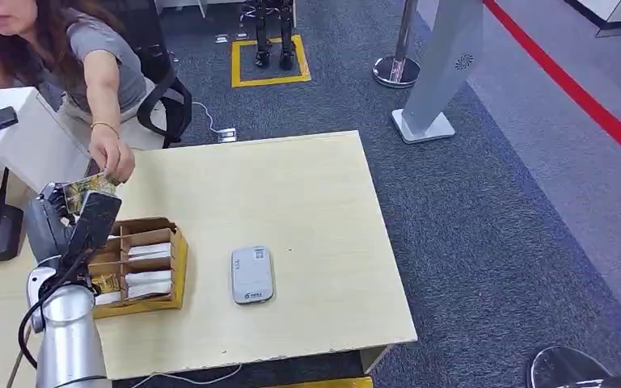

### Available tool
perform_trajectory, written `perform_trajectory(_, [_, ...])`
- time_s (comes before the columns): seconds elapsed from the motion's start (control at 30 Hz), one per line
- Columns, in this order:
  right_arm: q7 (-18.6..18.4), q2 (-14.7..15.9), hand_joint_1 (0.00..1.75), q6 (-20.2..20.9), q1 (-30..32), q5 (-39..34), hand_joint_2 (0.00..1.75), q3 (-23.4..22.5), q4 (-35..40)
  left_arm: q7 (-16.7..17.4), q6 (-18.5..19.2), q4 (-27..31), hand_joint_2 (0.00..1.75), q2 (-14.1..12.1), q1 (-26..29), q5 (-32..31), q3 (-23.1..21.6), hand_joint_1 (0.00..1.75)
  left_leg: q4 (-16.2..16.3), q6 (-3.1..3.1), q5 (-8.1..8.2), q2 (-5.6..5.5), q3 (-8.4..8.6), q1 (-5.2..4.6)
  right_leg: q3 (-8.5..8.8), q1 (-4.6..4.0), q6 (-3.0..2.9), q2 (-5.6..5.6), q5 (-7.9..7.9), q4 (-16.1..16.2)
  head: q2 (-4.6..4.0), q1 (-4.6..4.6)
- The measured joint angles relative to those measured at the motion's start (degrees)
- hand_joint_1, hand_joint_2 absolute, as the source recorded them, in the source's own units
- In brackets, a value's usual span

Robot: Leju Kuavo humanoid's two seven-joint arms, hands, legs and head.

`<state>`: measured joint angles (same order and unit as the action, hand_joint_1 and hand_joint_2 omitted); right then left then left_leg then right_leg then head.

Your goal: Pass the card to the sensor for recognition and then transmit it.

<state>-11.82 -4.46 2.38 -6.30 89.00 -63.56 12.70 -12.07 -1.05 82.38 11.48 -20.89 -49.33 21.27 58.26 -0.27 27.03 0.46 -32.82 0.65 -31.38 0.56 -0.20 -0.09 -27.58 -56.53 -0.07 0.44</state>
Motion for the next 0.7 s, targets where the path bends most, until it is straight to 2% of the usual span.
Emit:
perform_trajectory(0.03, [0.0,0.0,0.0,0.0,0.0,0.0,0.0,0.0,0.0,0.0,0.0,0.0,1.75,0.1,0.0,0.1,0.1,0.0,0.0,0.0,0.0,0.0,0.0,0.0,0.0,0.0,0.0,0.0,0.0,0.0,0.0,0.0])
perform_trajectory(0.7, [-0.1,0.0,0.0,-0.1,0.0,0.4,0.0,0.0,0.0,0.3,0.4,0.0,1.75,1.7,0.0,1.2,1.6,0.0,0.0,0.0,0.0,0.0,0.0,0.0,0.01,0.0,0.0,0.0,0.0,0.0,0.0,0.0])
